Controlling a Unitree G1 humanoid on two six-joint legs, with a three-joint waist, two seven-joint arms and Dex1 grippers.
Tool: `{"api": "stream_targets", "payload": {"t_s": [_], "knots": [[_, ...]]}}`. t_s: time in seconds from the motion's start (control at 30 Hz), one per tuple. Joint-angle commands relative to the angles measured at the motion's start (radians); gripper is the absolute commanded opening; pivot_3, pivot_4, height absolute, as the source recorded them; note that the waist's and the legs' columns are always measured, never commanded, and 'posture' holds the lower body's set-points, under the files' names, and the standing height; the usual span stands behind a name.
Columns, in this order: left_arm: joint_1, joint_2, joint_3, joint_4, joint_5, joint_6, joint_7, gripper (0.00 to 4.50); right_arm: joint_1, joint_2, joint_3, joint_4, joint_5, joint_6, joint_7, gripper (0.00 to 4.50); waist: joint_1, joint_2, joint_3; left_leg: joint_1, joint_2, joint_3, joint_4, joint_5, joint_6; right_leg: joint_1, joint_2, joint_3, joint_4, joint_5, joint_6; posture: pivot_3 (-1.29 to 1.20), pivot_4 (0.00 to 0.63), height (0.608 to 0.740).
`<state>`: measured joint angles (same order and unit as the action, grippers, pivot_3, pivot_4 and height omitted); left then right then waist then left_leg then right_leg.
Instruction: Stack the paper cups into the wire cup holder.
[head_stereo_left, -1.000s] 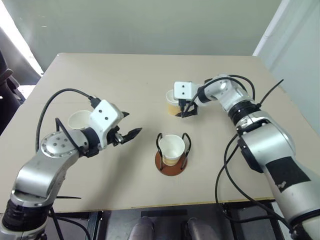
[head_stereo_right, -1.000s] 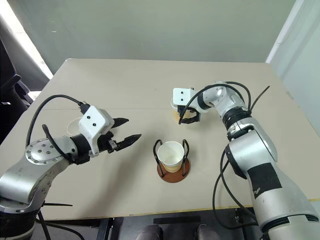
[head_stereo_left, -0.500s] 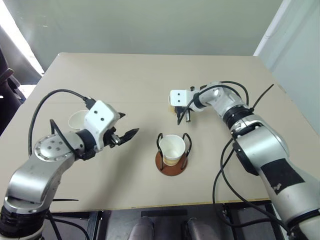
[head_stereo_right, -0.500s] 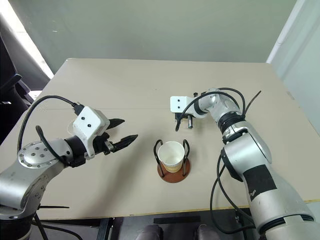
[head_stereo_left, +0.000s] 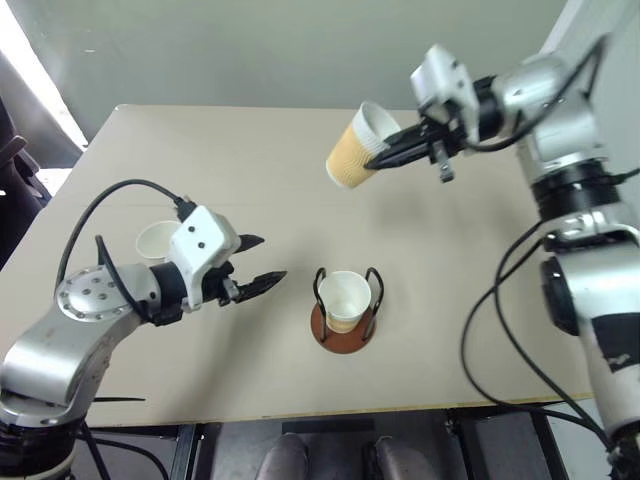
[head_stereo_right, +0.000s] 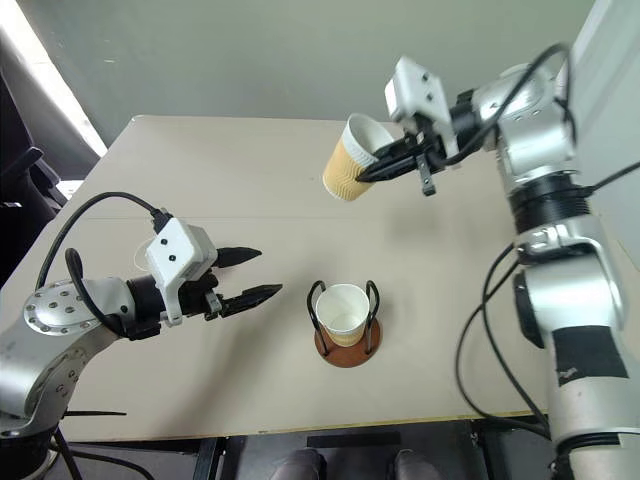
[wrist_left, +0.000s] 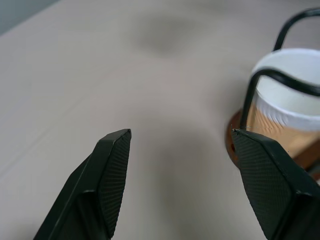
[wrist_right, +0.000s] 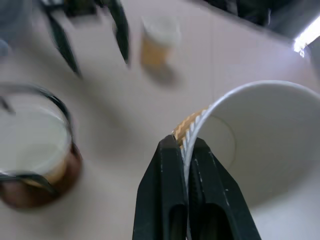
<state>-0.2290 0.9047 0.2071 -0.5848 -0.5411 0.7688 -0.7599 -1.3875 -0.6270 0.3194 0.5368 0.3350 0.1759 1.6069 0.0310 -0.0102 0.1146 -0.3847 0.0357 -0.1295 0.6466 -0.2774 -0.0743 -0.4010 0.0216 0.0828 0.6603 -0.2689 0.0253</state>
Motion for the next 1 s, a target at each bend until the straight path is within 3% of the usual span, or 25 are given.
{"api": "stream_targets", "payload": {"t_s": [0.03,0.3,0.77,0.87,1.0], "knots": [[0.014,0.026,0.012,-0.009,-0.020,-0.035,-0.061,3.43,0.097,-0.080,0.069,-0.338,0.179,0.178,0.008,0.03,-0.001,0.000,0.000,0.002,0.000,0.000,0.000,0.000,0.000,0.002,0.000,0.000,0.000,0.000,0.000,0.00,0.150,0.740],[-0.004,0.023,-0.039,0.010,0.002,-0.060,-0.076,3.43,0.199,-0.142,0.102,-0.575,0.220,0.271,0.008,0.03,-0.014,-0.001,0.000,0.009,0.001,-0.004,0.002,0.001,0.001,0.004,0.001,0.001,0.005,0.000,0.000,0.00,0.150,0.740],[0.014,0.025,-0.026,-0.021,-0.014,-0.038,-0.047,3.43,0.236,-0.077,0.143,-0.533,0.071,0.169,0.008,0.03,-0.015,-0.001,0.000,0.010,0.001,-0.006,0.001,-0.001,0.003,0.005,0.001,0.001,0.002,0.000,-0.001,0.00,0.150,0.740],[0.018,0.028,-0.022,-0.019,-0.015,-0.039,-0.045,3.43,0.236,-0.076,0.157,-0.535,0.065,0.164,0.008,0.63,-0.015,-0.001,0.000,0.010,0.001,-0.007,0.001,-0.001,0.003,0.005,0.001,0.001,0.002,0.000,-0.001,0.00,0.150,0.740],[0.023,0.033,-0.014,-0.015,-0.013,-0.043,-0.047,3.43,0.236,-0.082,0.160,-0.538,0.061,0.154,0.008,2.01,-0.015,-0.001,0.000,0.010,0.001,-0.007,0.001,-0.001,0.003,0.005,0.001,0.001,0.002,0.000,-0.001,0.00,0.150,0.740]]}}
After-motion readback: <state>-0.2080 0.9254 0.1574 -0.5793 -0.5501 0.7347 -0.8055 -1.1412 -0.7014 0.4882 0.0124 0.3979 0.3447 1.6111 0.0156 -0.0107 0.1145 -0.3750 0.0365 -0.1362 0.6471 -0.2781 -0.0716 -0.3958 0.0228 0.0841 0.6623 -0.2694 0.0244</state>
